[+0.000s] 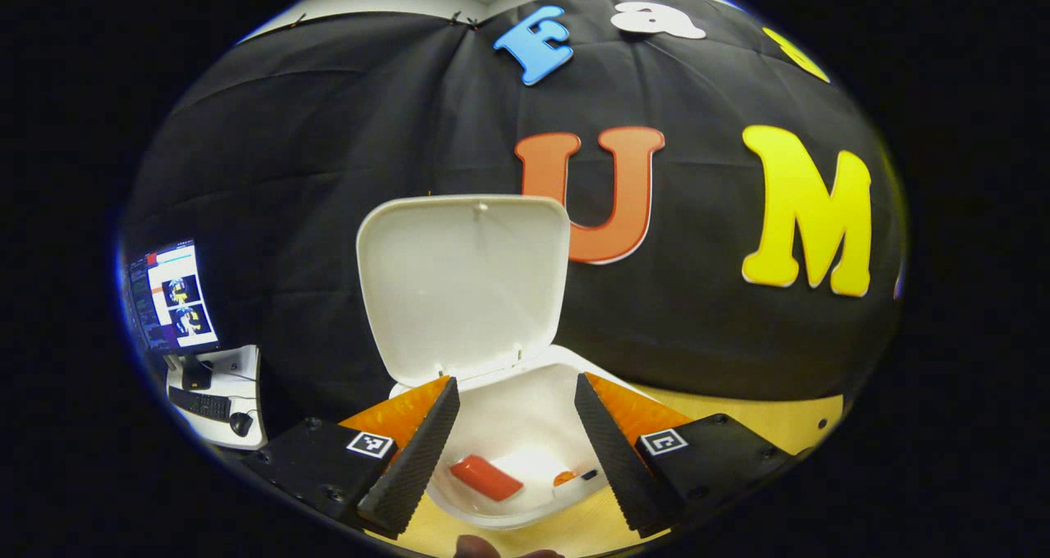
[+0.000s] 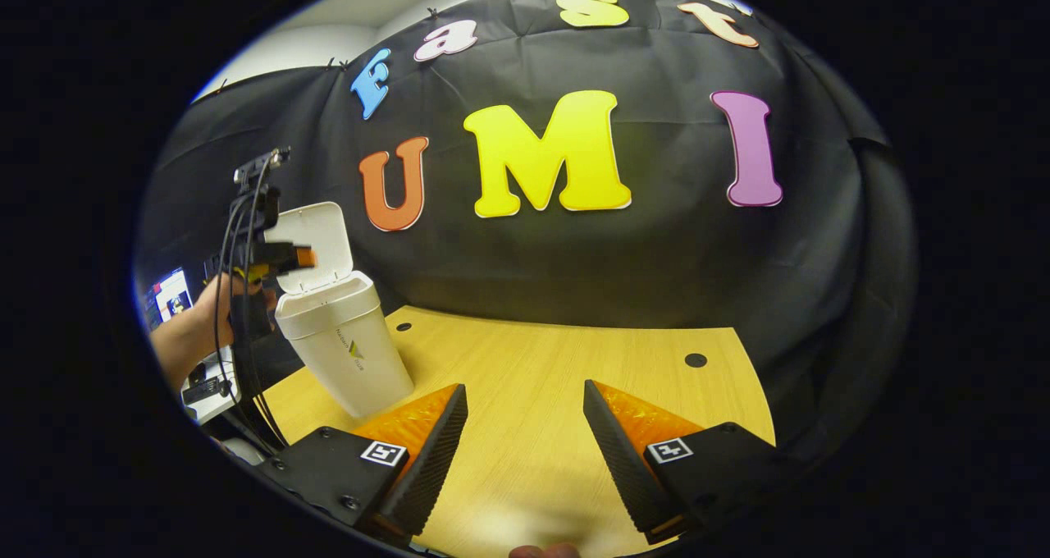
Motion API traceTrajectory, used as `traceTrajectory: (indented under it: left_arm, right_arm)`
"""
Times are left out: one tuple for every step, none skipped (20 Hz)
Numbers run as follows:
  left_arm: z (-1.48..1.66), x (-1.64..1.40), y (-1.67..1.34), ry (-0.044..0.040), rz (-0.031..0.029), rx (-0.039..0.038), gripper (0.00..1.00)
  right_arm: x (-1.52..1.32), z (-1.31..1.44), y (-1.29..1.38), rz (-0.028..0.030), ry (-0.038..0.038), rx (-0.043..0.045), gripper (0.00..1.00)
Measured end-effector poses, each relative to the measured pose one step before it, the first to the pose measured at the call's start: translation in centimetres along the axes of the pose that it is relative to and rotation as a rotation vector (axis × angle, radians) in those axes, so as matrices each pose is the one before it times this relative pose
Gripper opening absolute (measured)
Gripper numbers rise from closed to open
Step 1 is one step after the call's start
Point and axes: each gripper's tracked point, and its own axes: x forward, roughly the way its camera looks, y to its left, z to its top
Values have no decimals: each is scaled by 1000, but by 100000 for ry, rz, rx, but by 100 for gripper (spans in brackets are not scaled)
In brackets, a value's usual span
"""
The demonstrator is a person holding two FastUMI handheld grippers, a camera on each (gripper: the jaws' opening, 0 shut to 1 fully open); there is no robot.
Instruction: Press the lid of the desktop garbage bin to open it, pick up the crumpled paper on the desktop and throw it into the bin, then pick up the pop can on the desktop and drop it into the bin, and finally close the garbage bin lid.
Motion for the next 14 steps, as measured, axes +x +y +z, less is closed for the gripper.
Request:
traceTrajectory:
  left_arm:
    - [2185,-221,-173,-2771,2127,-1246,93]
    - [1848,-43,-190,-2964,1587,-604,93]
    - [1648,39,-11,-2901,1849,285,93]
    - [1973,-386,-110,-2067,2284,238,93]
    - [1065,296,205,-1711,1680,-275,93]
    - [1026,459,226,-1349,2152,-739,93]
    - [1038,584,178,-566,2233,-1232,93]
    - [815,577,291,-403,2472,-1570,93]
    - [954,877,294,-256,2907,-1097,92]
    - [595,1036,45,813,2552,-935,92]
    - [338,1060,-26,1413,2195,-1044,92]
    - [67,1202,-24,1850,2029,-831,93]
    - [-100,1164,-94,2649,1432,-566,95]
    - [-337,1023,305,2108,2263,-685,95]
  right_arm:
    - [105,185,235,1077,-212,827,90]
    - [120,297,106,860,-716,175,90]
    - [41,378,-28,623,-808,-260,90]
    - [15,152,-220,327,-570,-358,90]
    - [13,224,-322,37,-311,234,90]
    - [76,175,-344,-418,-269,784,91]
    - [178,119,-492,-580,-54,961,90]
    - [95,178,-402,-477,-25,847,90]
    - [194,250,-392,-355,94,626,90]
    - [273,221,-275,-271,-38,437,90]
    - [170,339,-237,-302,-439,382,90]
    - [162,372,-165,-398,-603,411,90]
    - [183,335,-142,-466,-474,515,91]
    - [186,140,-20,-386,-239,387,91]
